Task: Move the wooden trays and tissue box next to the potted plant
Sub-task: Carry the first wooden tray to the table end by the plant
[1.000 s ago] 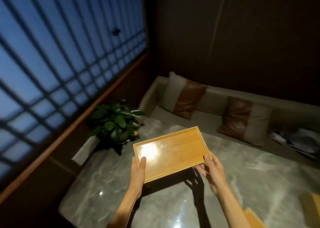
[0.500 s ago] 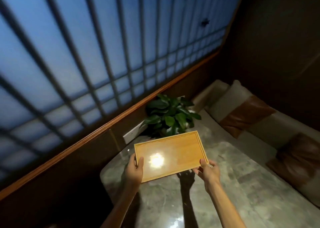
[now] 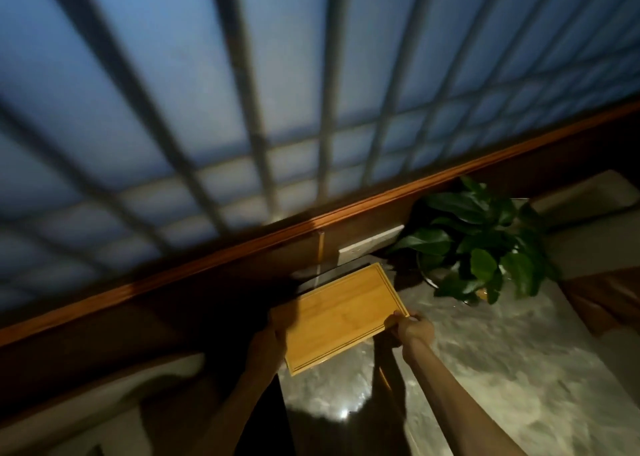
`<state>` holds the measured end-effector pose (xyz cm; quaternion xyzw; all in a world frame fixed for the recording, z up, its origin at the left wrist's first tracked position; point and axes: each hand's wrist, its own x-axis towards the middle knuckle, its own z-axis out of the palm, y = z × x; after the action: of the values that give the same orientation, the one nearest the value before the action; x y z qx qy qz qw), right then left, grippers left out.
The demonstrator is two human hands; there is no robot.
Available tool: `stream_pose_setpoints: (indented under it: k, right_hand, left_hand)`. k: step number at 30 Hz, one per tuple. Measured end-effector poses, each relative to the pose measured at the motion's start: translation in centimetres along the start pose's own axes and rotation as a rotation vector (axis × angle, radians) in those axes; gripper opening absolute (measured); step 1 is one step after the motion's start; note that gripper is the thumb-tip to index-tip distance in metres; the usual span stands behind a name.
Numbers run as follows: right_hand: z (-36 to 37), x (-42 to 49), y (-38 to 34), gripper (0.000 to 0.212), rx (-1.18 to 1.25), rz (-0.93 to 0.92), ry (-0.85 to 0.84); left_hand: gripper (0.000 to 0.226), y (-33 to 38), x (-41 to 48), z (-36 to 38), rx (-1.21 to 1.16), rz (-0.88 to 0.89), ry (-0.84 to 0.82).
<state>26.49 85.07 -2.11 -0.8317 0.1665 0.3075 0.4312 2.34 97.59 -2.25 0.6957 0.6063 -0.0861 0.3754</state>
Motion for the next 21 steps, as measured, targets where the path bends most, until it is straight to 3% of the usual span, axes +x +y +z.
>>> stream_pose_setpoints:
  k: [3,7,13,15,18,21]
  right_hand:
    - [2.2,1.4,0.4,0.028,-0.213,-0.071,0.010]
    - [3.9,2.8,1.5,0.028,-0.291,-0.115,0.023]
    - [3.5,2.7,1.7,0.034,-0.223,-0.100,-0.128]
    - [2.6,1.4,2.0,0.039,-0.316,-0.293,-0.131]
    - [1.0,-0.2,4.1,0.047,-0.733,-0.752,-0.159]
    - [0.3,-0.6,6.6,0.062,-1.131,-0.890,-0.299]
  left_hand:
    - [0.039,-0.8,1.7,0.6,-0.112,-0.105,-0.040]
    - [0.038,-1.8,2.7,0.7,-0.348,-0.087,-0.139]
    - [0.029,-3.0,2.5,1.1,-0.230,0.006,0.017]
    - [0.033,-3.8,1.7,1.1,-0.206,0.137,0.092]
    - [0.042,-4.4,-0.3,1.9,0.028,0.337,0.120]
    - [0.043,-4.8,-2.2,3.8,0.191,0.406,0.072]
